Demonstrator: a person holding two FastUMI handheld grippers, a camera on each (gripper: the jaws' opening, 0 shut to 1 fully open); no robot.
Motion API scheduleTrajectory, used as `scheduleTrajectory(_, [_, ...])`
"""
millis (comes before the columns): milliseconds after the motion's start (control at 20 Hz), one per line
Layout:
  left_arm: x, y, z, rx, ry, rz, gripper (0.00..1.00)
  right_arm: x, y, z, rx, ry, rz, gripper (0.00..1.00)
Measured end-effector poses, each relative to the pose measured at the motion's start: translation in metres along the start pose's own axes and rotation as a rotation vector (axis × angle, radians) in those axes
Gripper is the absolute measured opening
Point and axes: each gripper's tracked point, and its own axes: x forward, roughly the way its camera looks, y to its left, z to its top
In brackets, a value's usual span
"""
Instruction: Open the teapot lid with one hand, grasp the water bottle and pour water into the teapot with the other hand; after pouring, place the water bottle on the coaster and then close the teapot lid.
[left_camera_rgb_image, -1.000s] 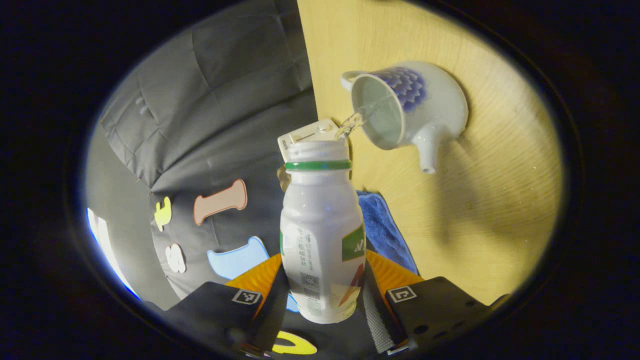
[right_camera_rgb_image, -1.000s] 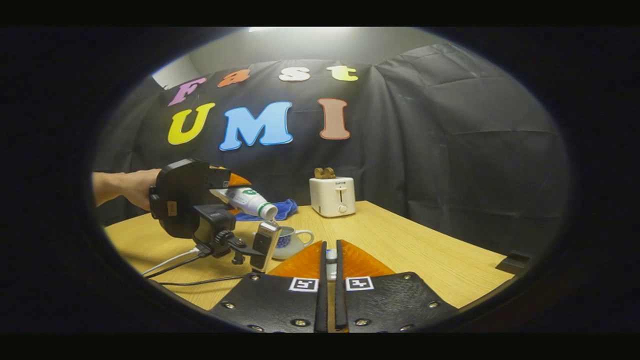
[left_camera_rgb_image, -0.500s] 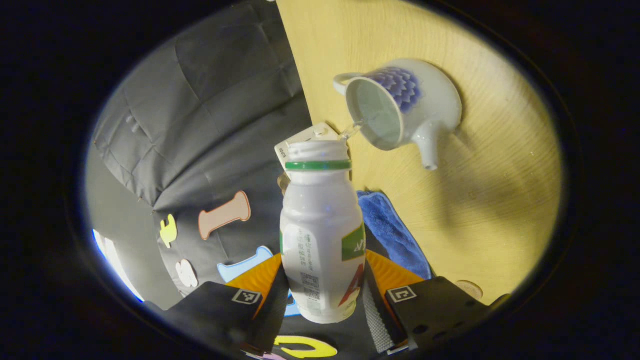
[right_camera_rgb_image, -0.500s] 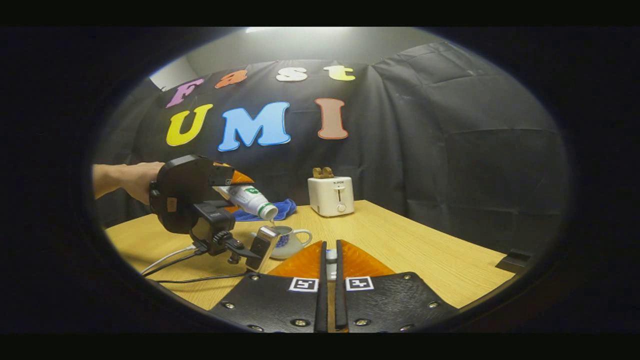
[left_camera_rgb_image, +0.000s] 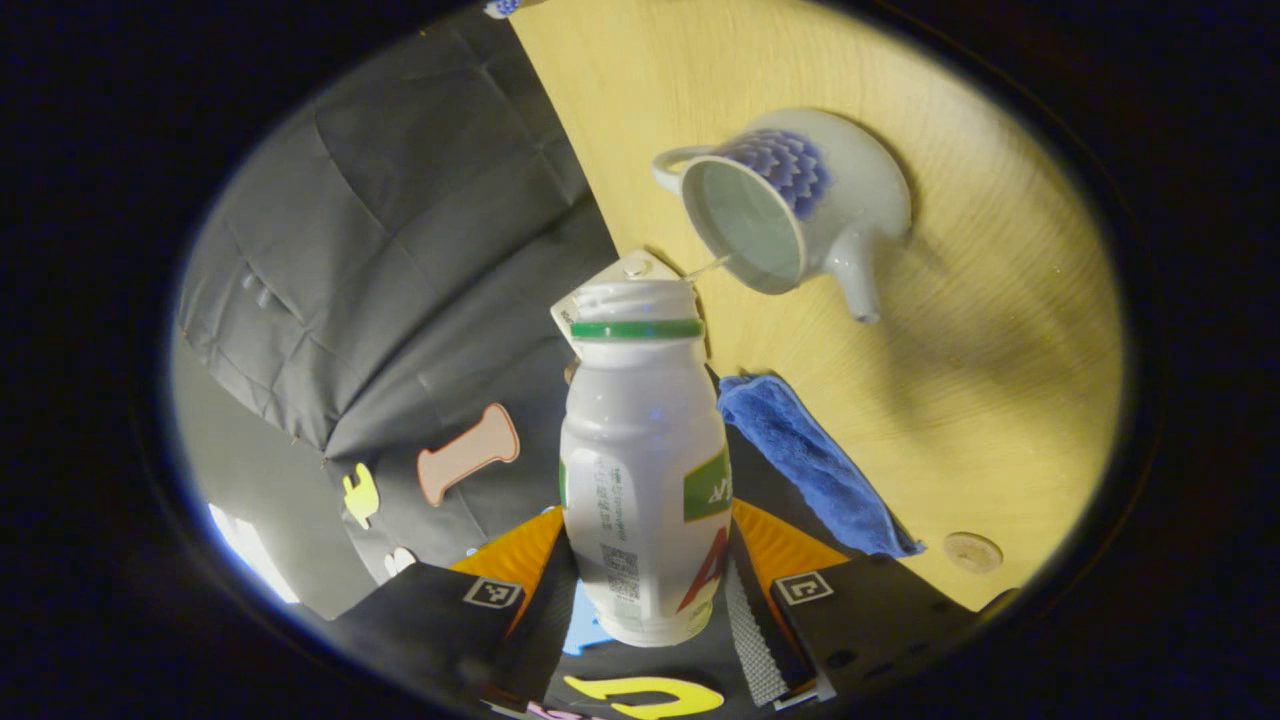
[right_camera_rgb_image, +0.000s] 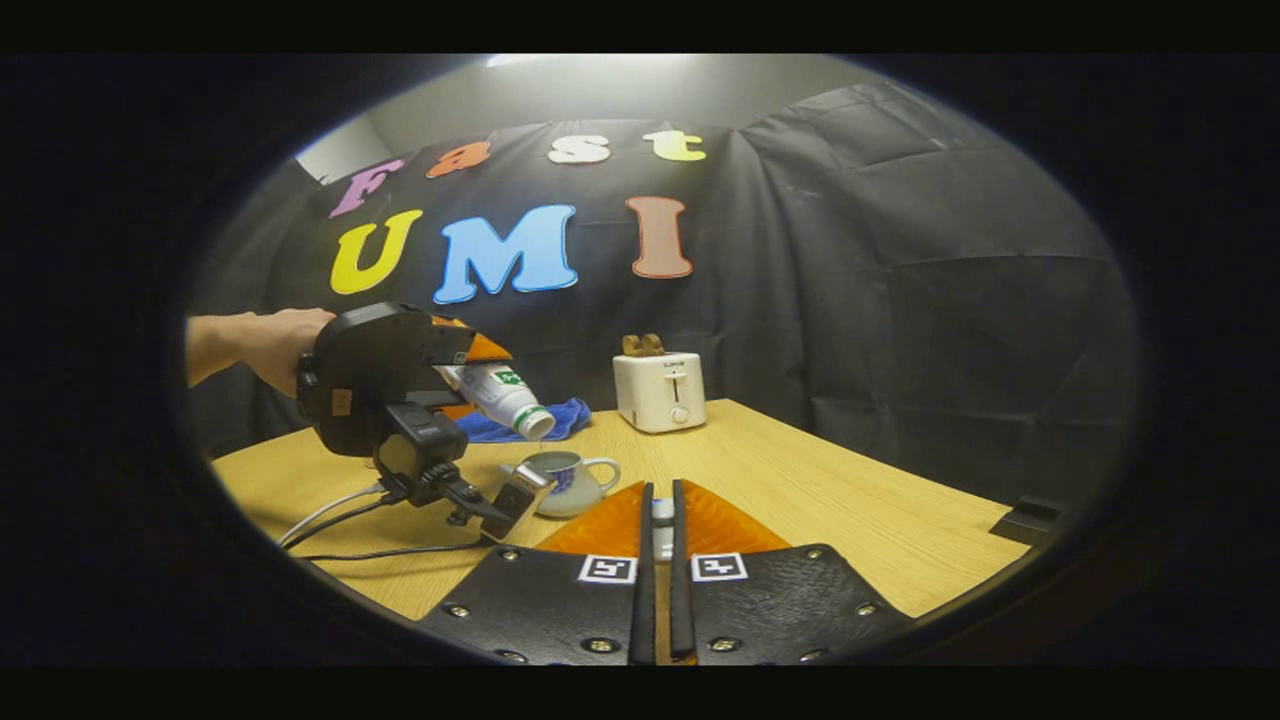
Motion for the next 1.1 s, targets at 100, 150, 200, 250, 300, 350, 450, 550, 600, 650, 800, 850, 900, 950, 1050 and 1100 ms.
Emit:
scheduleTrajectory(100, [0.001, 0.007, 0.001, 0.013, -0.008, 0.013, 0.82, 0.0, -0.001, -0.002, 0.001, 0.004, 0.0, 0.06])
scheduleTrajectory(150, [-0.001, 0.011, 0.0, 0.022, -0.011, 0.021, 0.82, 0.0, -0.001, -0.002, 0.003, 0.007, 0.001, 0.06])
scheduleTrajectory(200, [-0.002, 0.015, -0.001, 0.031, -0.013, 0.029, 0.82, 0.001, -0.001, -0.003, 0.006, 0.009, 0.003, 0.06])
scheduleTrajectory(250, [-0.001, 0.02, -0.003, 0.037, -0.014, 0.033, 0.82, 0.001, -0.002, -0.002, 0.011, 0.009, 0.003, 0.06])
scheduleTrajectory(300, [-0.002, 0.023, -0.004, 0.041, -0.015, 0.037, 0.82, 0.001, -0.002, -0.003, 0.016, 0.009, 0.002, 0.06])
scheduleTrajectory(350, [-0.003, 0.025, -0.005, 0.045, -0.012, 0.04, 0.77, 0.0, -0.002, -0.002, 0.017, 0.009, 0.002, 0.06])
scheduleTrajectory(450, [-0.003, 0.027, -0.006, 0.047, -0.009, 0.043, 0.77, -0.001, -0.002, -0.002, 0.017, 0.009, 0.003, 0.06])
scheduleTrajectory(550, [-0.004, 0.026, -0.005, 0.046, -0.008, 0.043, 0.77, 0.0, -0.001, -0.002, 0.016, 0.011, 0.005, 0.06])
scheduleTrajectory(600, [-0.005, 0.026, -0.005, 0.045, -0.008, 0.043, 0.77, -0.001, -0.001, -0.003, 0.016, 0.011, 0.007, 0.06])
scheduleTrajectory(650, [-0.004, 0.027, -0.003, 0.044, -0.011, 0.042, 0.77, -0.001, -0.001, -0.002, 0.016, 0.01, 0.01, 0.06])
scheduleTrajectory(800, [-0.005, 0.027, 0.001, 0.034, -0.02, 0.043, 0.77, -0.001, -0.002, -0.003, 0.013, 0.013, 0.007, 0.06])
scheduleTrajectory(850, [-0.004, 0.027, 0.002, 0.028, -0.021, 0.043, 0.77, -0.001, -0.002, -0.002, 0.014, 0.015, 0.006, 0.06])
scheduleTrajectory(900, [-0.005, 0.024, 0.003, 0.023, -0.023, 0.037, 0.77, -0.001, -0.002, -0.003, 0.013, 0.016, 0.005, 0.06])
scheduleTrajectory(950, [-0.006, 0.024, 0.004, 0.019, -0.024, 0.038, 0.77, -0.001, -0.001, -0.002, 0.011, 0.016, 0.006, 0.06])
scheduleTrajectory(1050, [-0.005, 0.019, 0.003, 0.0, -0.025, 0.03, 0.71, 0.0, 0.0, -0.003, 0.009, 0.019, 0.009, 0.06])
scheduleTrajectory(1100, [-0.003, 0.016, 0.004, -0.015, -0.027, 0.024, 0.77, 0.0, 0.0, -0.004, 0.007, 0.023, 0.008, 0.06])
